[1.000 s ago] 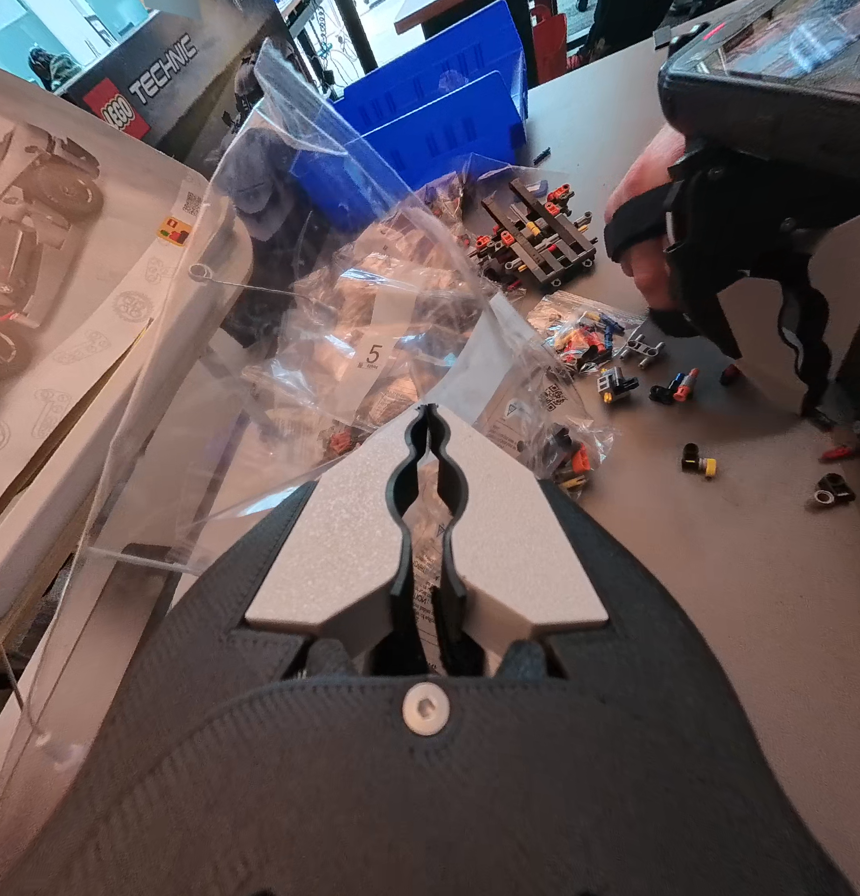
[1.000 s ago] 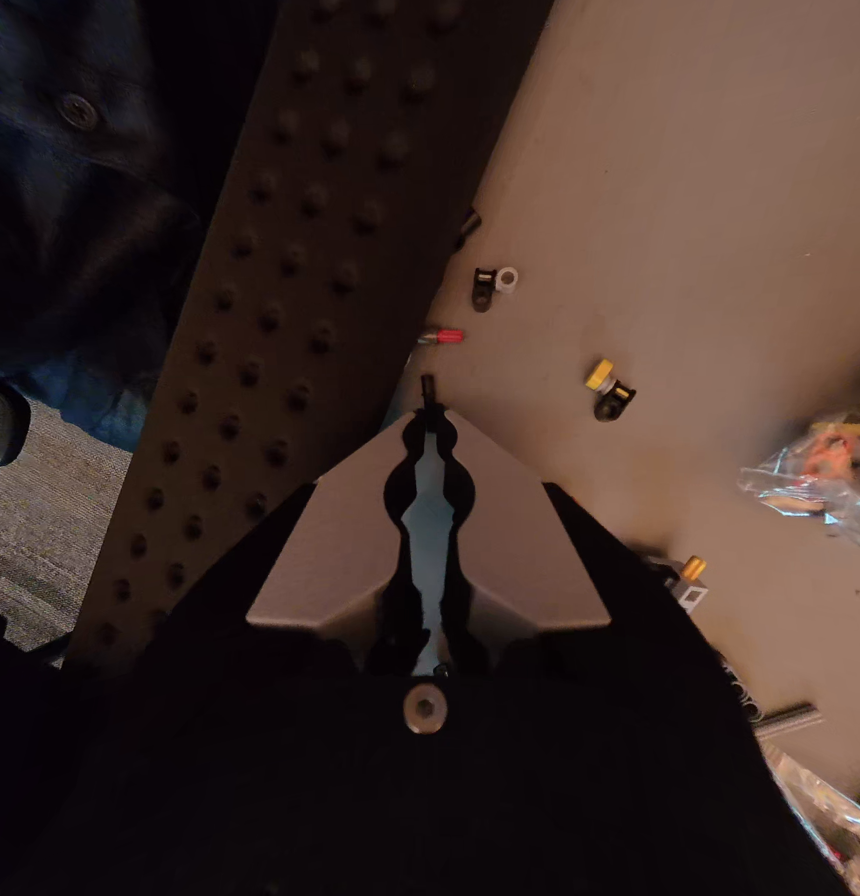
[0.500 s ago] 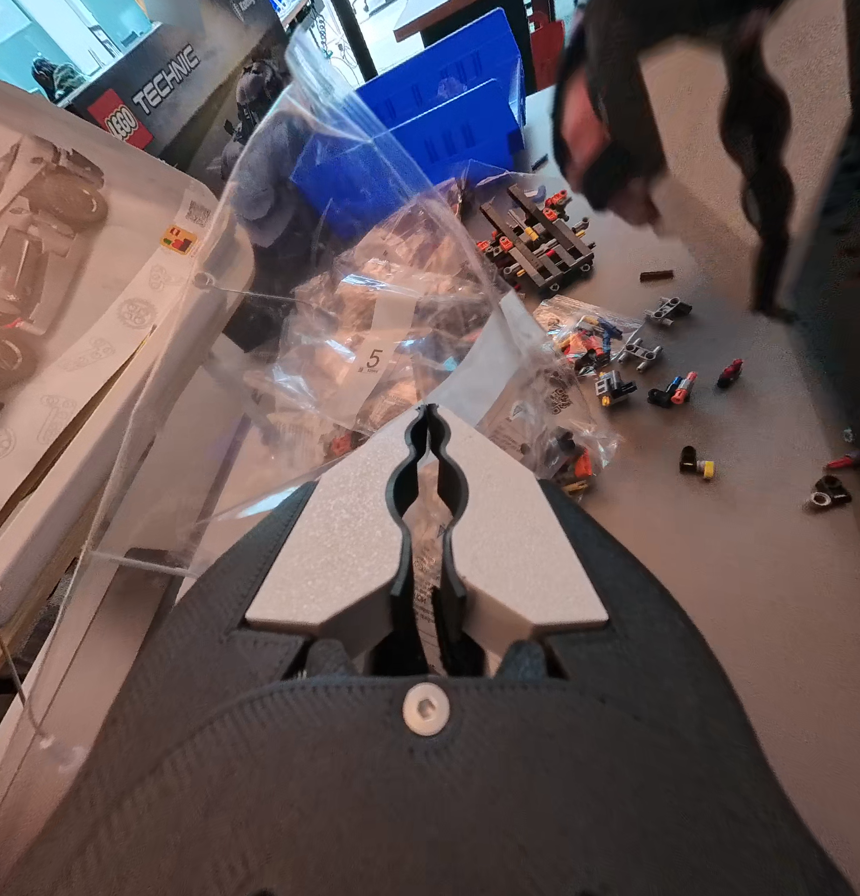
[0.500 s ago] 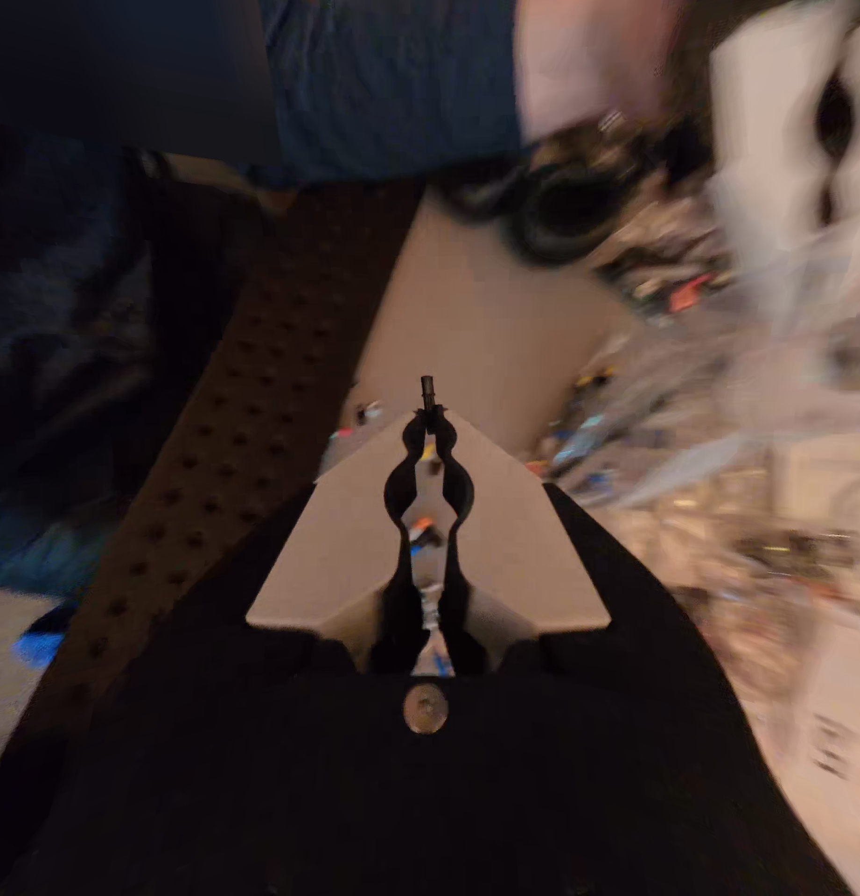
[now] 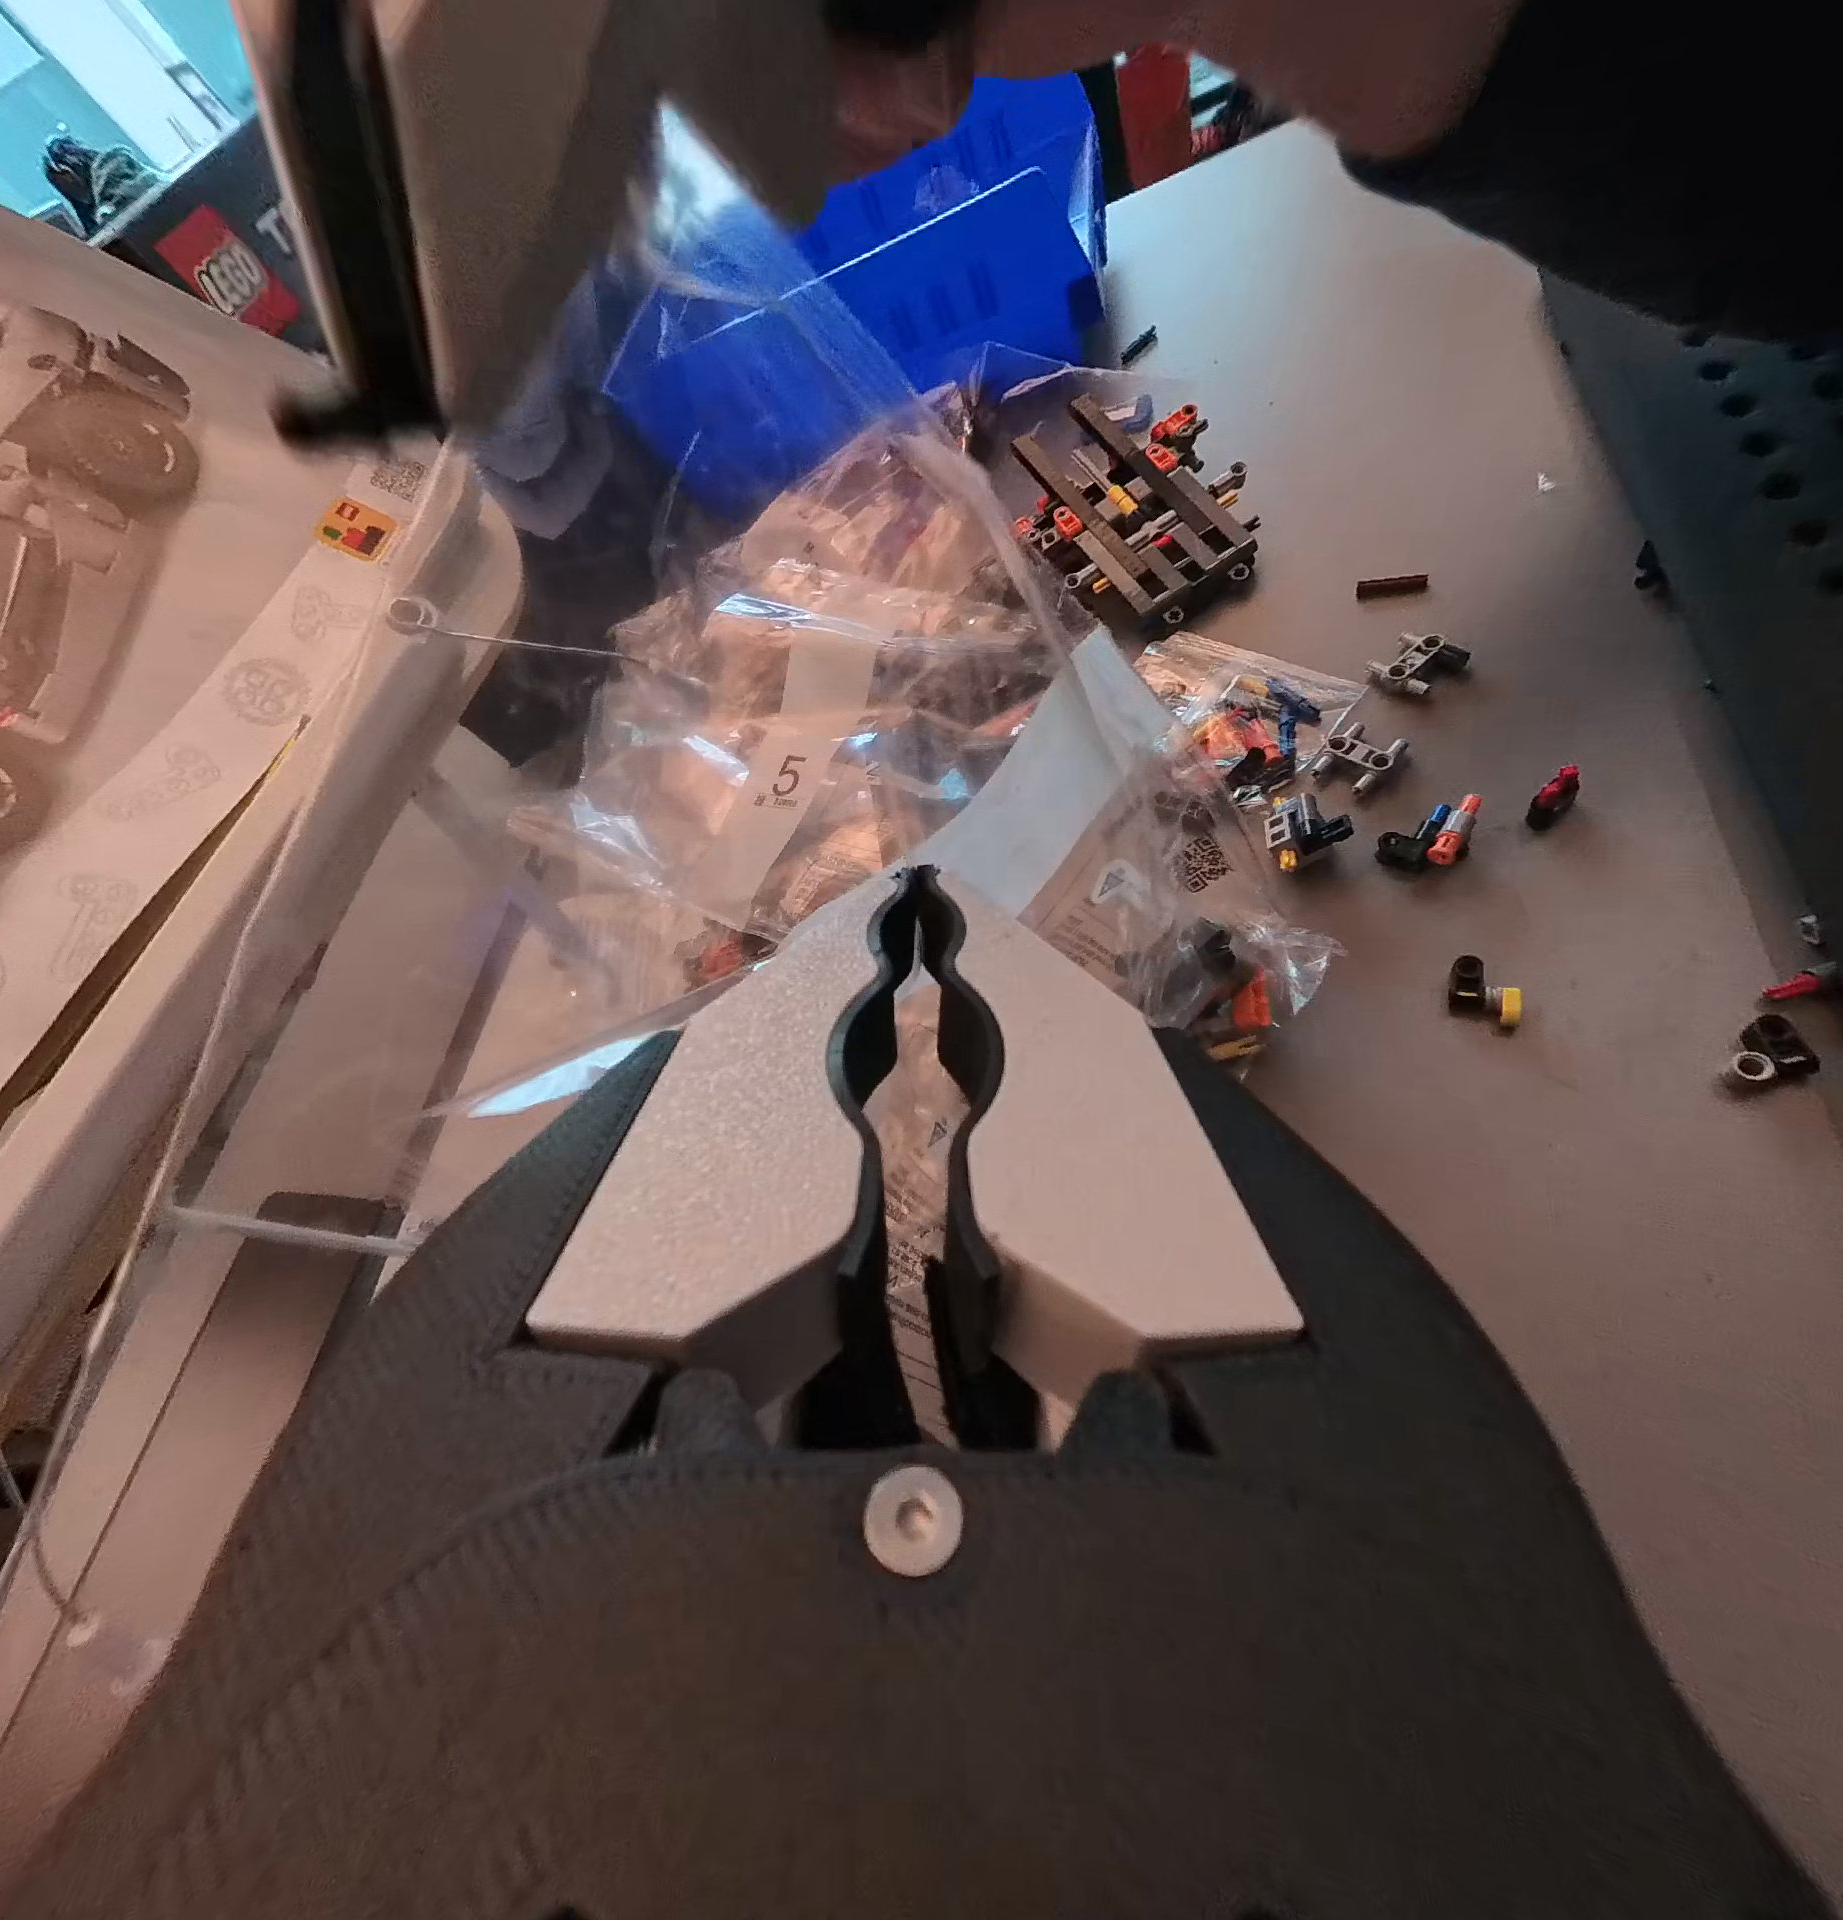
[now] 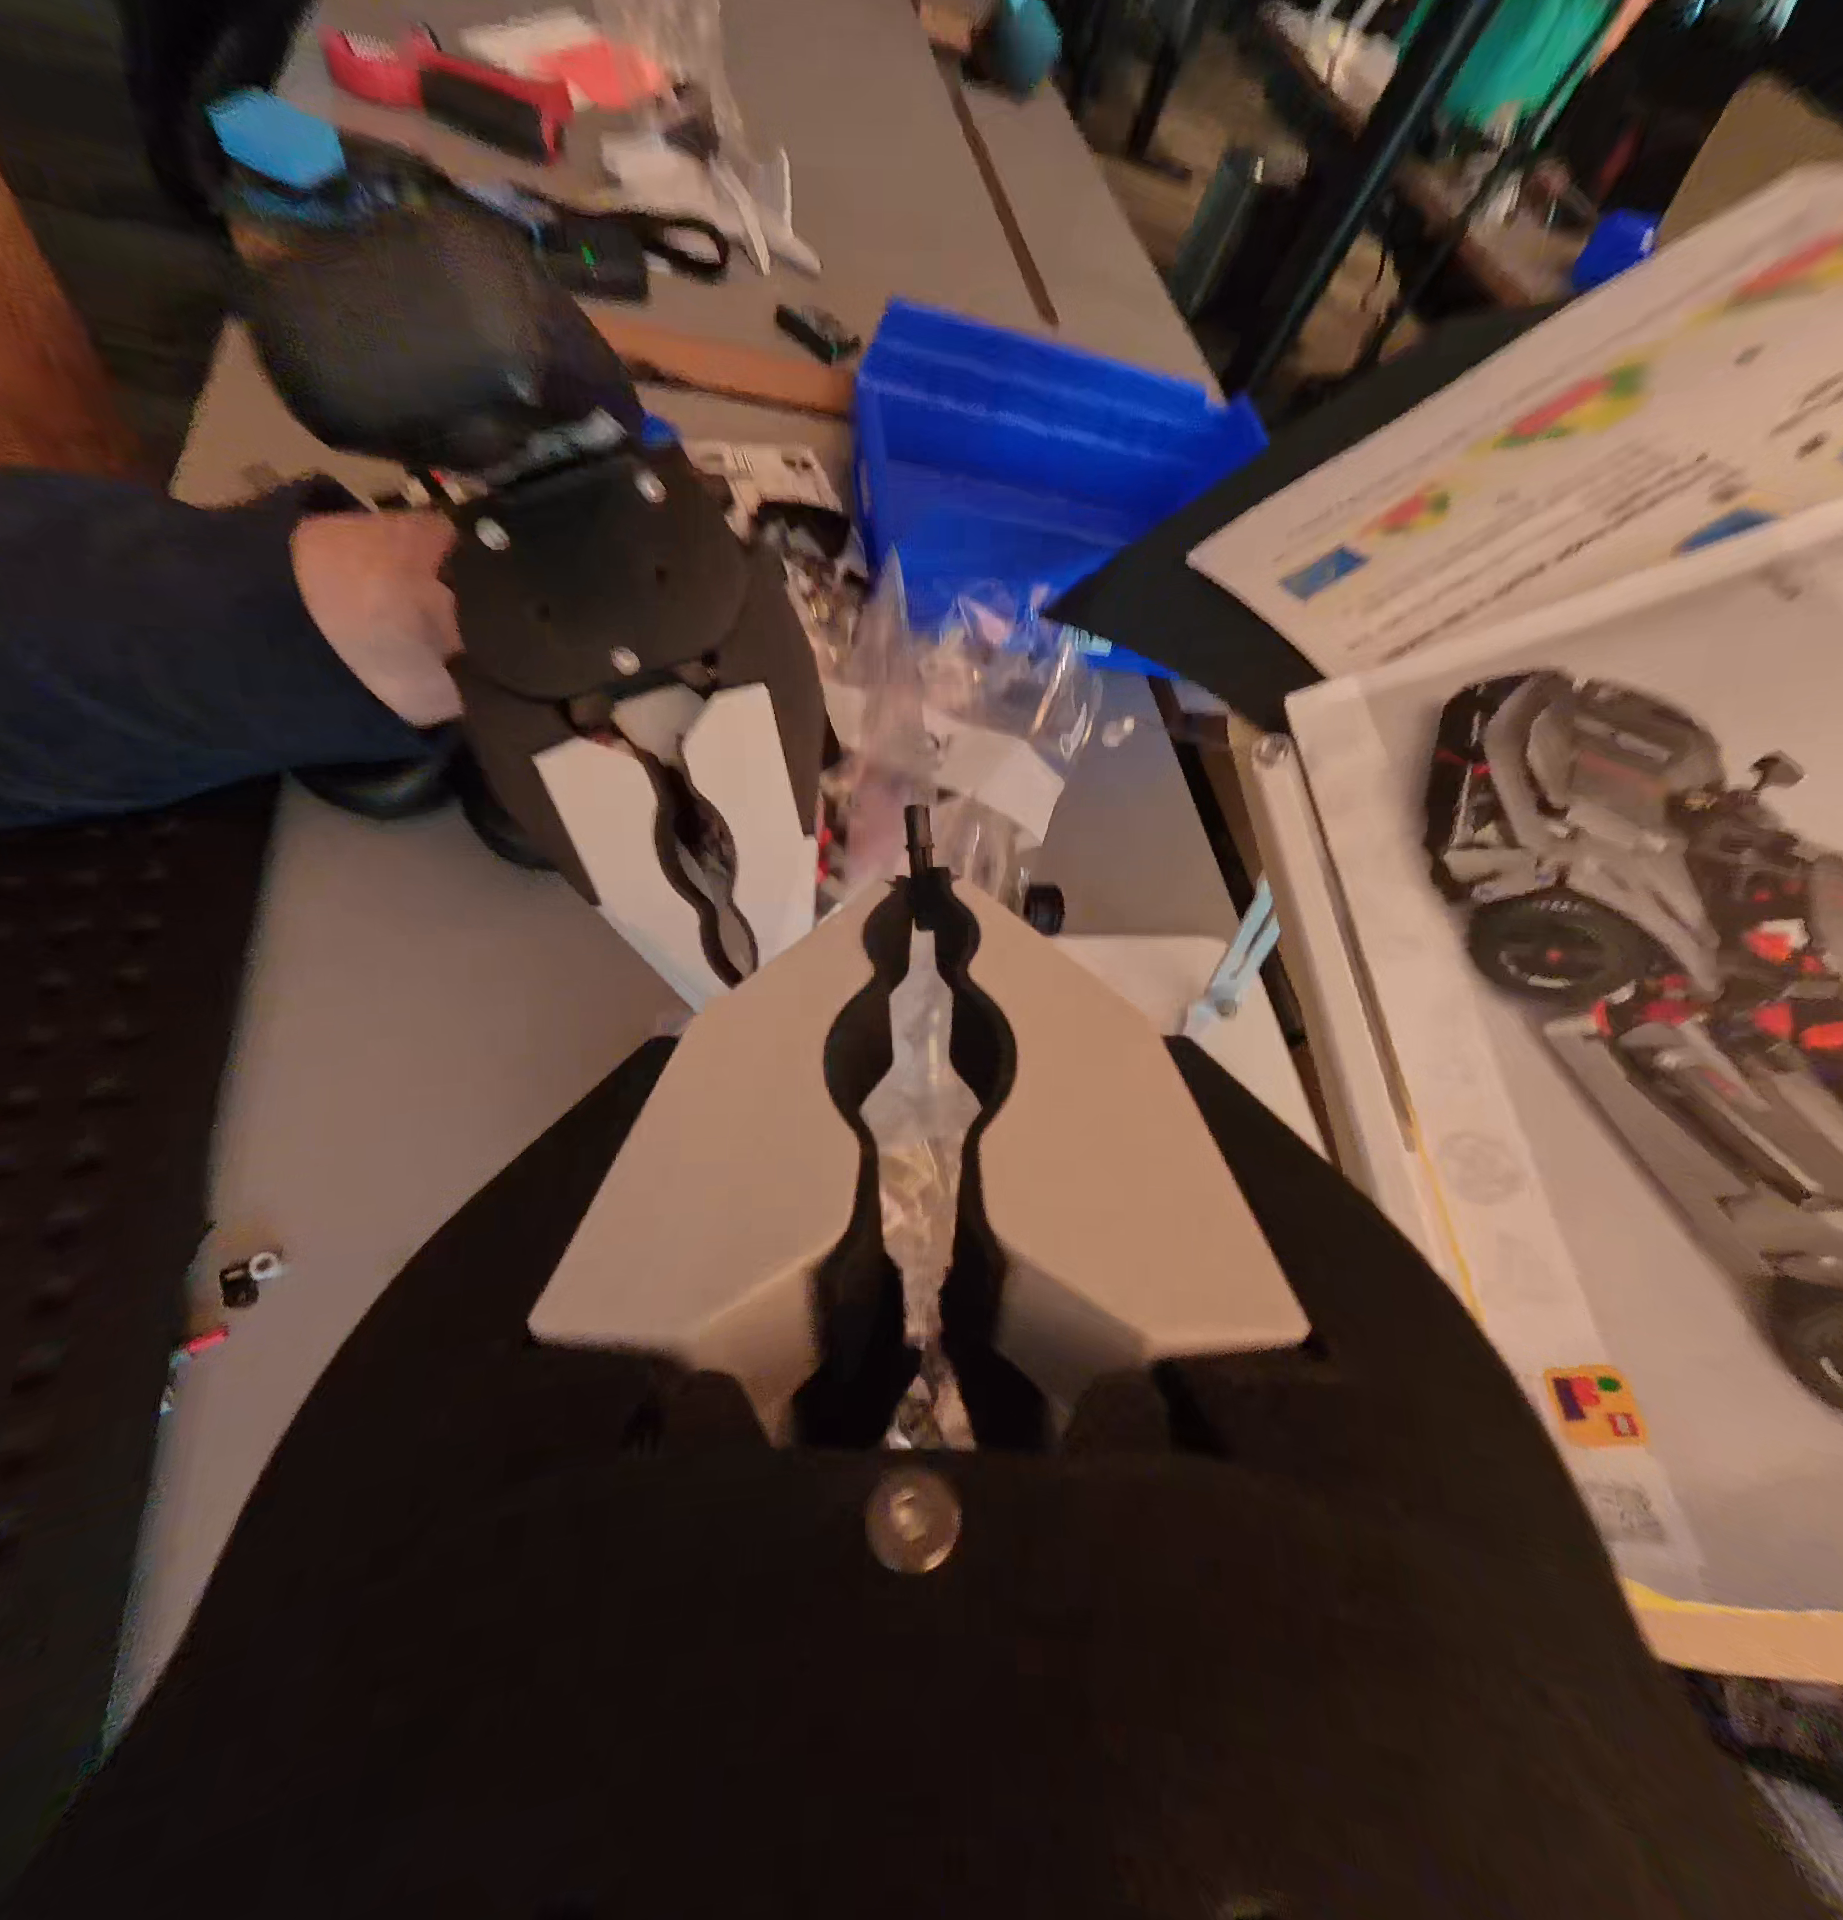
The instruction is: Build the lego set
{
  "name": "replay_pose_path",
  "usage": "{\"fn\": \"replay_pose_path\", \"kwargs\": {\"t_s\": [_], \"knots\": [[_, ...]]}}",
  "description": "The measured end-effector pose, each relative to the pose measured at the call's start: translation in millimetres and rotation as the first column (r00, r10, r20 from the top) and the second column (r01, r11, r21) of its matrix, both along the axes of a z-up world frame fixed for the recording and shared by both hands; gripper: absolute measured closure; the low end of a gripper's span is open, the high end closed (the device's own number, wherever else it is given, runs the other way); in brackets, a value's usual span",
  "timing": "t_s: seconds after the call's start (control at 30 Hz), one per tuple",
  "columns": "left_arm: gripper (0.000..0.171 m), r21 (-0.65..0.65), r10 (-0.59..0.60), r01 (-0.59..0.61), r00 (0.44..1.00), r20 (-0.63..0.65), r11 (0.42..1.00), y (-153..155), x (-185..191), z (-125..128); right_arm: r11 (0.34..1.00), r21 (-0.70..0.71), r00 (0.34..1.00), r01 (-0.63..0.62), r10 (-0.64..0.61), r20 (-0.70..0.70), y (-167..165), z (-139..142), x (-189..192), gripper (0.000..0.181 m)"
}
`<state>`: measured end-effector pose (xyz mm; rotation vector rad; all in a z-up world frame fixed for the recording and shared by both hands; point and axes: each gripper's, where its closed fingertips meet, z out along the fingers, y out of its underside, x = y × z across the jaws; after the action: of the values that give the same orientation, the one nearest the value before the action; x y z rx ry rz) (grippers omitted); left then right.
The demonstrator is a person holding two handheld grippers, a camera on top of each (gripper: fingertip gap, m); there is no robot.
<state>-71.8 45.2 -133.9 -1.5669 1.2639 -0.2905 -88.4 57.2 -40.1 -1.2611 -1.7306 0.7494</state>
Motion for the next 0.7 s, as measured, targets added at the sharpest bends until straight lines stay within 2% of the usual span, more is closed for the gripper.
{"fn": "replay_pose_path", "kwargs": {"t_s": [0.07,0.2,0.33,0.47,0.53,0.7], "knots": [[0.171,0.002,0.002,-0.002,1.000,-0.007,1.000,-0.1,0.1,-0.2,1.000,0.006,0.999,0.030,-0.030,0.028,7.2,-9.0,-4.8,0.181],[0.171,0.002,-0.001,0.001,1.000,-0.011,1.000,-0.4,1.1,-1.3,0.997,-0.080,0.996,-0.005,0.012,0.086,2.1,-23.5,-7.7,0.181],[0.171,0.005,-0.003,0.003,1.000,-0.014,1.000,-1.0,1.2,-1.2,0.992,-0.123,0.998,0.000,0.009,0.069,6.4,-21.4,-6.0,0.181],[0.171,0.015,-0.015,0.015,1.000,0.000,1.000,-2.9,2.5,2.7,0.984,-0.172,0.998,0.049,-0.053,-0.018,22.1,-7.0,-4.4,0.181],[0.171,0.017,-0.017,0.017,1.000,-0.006,1.000,-3.4,3.2,2.2,0.976,-0.192,0.988,0.107,-0.125,-0.086,39.5,2.5,-2.4,0.181],[0.171,0.024,-0.032,0.032,0.999,-0.016,0.999,-5.7,6.2,1.6,0.949,-0.280,0.983,0.143,-0.168,-0.068,63.8,-12.9,3.2,0.181]]}}
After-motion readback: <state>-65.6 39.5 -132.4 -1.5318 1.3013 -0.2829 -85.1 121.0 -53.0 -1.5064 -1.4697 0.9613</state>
